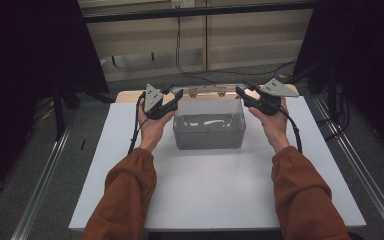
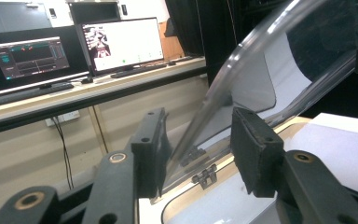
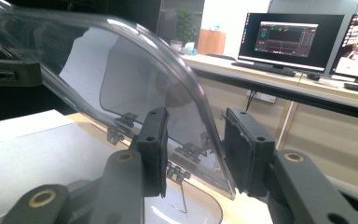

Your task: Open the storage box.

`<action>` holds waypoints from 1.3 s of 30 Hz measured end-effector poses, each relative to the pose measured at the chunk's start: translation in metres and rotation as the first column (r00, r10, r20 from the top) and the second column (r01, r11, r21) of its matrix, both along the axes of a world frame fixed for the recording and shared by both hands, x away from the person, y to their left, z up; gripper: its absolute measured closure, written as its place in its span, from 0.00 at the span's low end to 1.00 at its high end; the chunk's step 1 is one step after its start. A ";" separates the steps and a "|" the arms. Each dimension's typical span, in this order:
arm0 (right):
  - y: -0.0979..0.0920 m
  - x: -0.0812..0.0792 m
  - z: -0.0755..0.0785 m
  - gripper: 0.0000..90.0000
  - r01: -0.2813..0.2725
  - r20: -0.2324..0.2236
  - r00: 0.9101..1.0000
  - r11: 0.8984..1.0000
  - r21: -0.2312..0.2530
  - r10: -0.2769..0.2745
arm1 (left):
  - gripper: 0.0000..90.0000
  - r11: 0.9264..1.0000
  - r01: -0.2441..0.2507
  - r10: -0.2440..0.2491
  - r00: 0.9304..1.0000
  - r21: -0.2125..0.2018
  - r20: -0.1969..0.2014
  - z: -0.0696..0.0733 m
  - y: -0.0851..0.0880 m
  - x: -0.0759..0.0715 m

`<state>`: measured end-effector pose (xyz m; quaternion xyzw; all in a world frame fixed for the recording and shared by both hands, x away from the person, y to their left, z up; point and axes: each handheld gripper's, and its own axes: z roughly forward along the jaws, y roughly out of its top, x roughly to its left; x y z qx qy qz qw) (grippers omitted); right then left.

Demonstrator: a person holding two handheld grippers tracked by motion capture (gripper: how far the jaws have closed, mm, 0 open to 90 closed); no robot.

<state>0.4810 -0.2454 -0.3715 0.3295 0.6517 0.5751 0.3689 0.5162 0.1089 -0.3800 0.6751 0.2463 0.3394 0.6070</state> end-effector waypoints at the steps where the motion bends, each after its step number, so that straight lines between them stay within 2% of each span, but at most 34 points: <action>1: 0.000 0.002 0.000 0.66 -0.002 -0.004 1.000 1.000 -0.004 0.002 | 0.63 1.000 -0.005 0.005 1.000 0.004 -0.001 0.000 0.000 0.001; 6: -0.002 0.008 -0.003 0.63 0.008 -0.027 1.000 1.000 0.006 -0.008 | 0.62 1.000 -0.016 0.016 1.000 0.011 -0.012 0.000 0.002 0.005; 13: -0.003 0.016 -0.004 0.64 0.005 -0.049 0.999 0.998 0.060 -0.002 | 0.66 1.000 0.002 -0.002 0.999 -0.002 -0.033 -0.001 0.001 0.011; 17: -0.004 0.021 -0.007 0.66 0.001 -0.059 0.998 0.998 0.058 0.003 | 0.66 1.000 0.000 -0.002 0.998 -0.021 -0.065 -0.003 -0.001 0.015; 22: -0.003 0.025 -0.007 0.68 -0.005 -0.061 0.998 0.999 0.047 0.008 | 0.66 0.999 0.004 -0.007 0.997 -0.041 -0.077 -0.002 -0.001 0.019; 24: -0.002 0.027 -0.007 0.69 -0.003 -0.060 0.998 0.999 0.047 0.006 | 0.66 0.999 -0.005 0.002 0.997 -0.039 -0.077 -0.003 -0.001 0.021; 25: -0.002 0.028 -0.008 0.69 -0.001 -0.057 0.998 0.999 0.053 0.004 | 0.66 1.000 -0.002 0.000 0.997 -0.017 -0.076 -0.002 0.000 0.022; 27: -0.002 0.030 -0.008 0.70 0.001 -0.058 0.998 0.999 0.053 0.002 | 0.66 0.999 -0.001 -0.002 0.997 -0.033 -0.078 -0.002 -0.002 0.023; 29: -0.002 0.031 -0.008 0.70 0.008 -0.051 0.999 0.999 0.048 -0.005 | 0.64 1.000 -0.010 0.008 0.997 -0.025 -0.073 -0.001 -0.004 0.023; 32: -0.002 0.034 -0.007 0.71 0.013 -0.051 0.999 0.999 0.049 -0.011 | 0.62 0.999 -0.012 0.009 0.997 -0.036 -0.079 0.000 -0.005 0.027; 33: -0.001 0.035 -0.007 0.72 0.014 -0.047 0.999 0.999 0.049 -0.012 | 0.62 1.000 -0.016 0.014 0.997 -0.025 -0.076 0.000 -0.004 0.028; 34: -0.001 0.036 -0.006 0.72 0.018 -0.047 0.999 0.999 0.048 -0.016 | 0.62 0.999 -0.016 0.013 0.997 -0.035 -0.082 0.000 -0.004 0.030; 39: -0.001 0.041 -0.004 0.74 0.024 -0.042 0.999 0.999 0.047 -0.022 | 0.63 0.999 -0.025 0.023 0.995 -0.024 -0.094 -0.004 -0.001 0.036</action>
